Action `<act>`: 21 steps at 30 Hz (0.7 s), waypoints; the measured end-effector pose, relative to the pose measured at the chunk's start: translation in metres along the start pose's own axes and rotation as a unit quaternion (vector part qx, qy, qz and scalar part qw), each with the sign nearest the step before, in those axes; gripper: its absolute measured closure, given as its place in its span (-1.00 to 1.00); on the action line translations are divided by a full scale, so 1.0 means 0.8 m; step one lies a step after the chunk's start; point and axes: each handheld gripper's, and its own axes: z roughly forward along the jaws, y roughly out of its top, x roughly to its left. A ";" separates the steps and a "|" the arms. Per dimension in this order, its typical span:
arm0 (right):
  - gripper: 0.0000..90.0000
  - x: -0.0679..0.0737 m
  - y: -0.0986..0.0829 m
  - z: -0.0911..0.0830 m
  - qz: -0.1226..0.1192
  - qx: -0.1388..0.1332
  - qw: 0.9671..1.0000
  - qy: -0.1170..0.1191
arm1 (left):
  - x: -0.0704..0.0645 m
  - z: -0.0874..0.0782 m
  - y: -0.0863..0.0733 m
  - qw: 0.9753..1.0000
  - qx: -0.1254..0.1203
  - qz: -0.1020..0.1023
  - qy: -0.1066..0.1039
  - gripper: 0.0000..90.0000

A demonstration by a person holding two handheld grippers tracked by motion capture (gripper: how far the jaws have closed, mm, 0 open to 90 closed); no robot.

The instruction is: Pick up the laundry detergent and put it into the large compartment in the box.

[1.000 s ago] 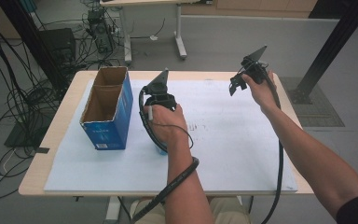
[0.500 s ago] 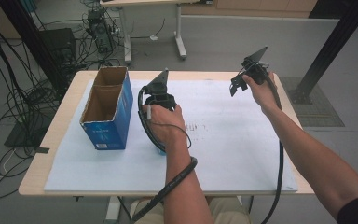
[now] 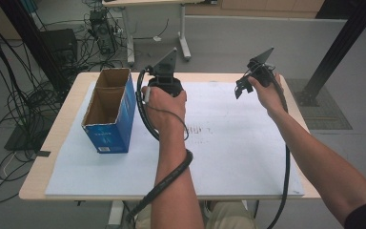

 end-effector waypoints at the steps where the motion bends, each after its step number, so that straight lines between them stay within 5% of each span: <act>1: -0.88 0.000 0.000 0.000 0.000 0.000 1.000 0.000 | 0.004 -0.010 0.002 1.000 -0.002 0.006 -0.005 -0.18; 7: -0.88 0.001 -0.006 -0.005 0.002 -0.005 1.000 -0.004 | 0.028 -0.067 0.011 0.999 -0.008 0.049 -0.015 -0.18; 17: -0.88 0.004 -0.010 -0.008 0.007 -0.010 1.000 -0.007 | 0.079 -0.125 0.020 0.997 -0.018 0.062 -0.031 -0.18; 21: -0.88 0.007 -0.011 -0.009 0.008 -0.011 1.000 -0.009 | 0.090 -0.154 0.028 0.997 -0.023 0.076 -0.013 -0.17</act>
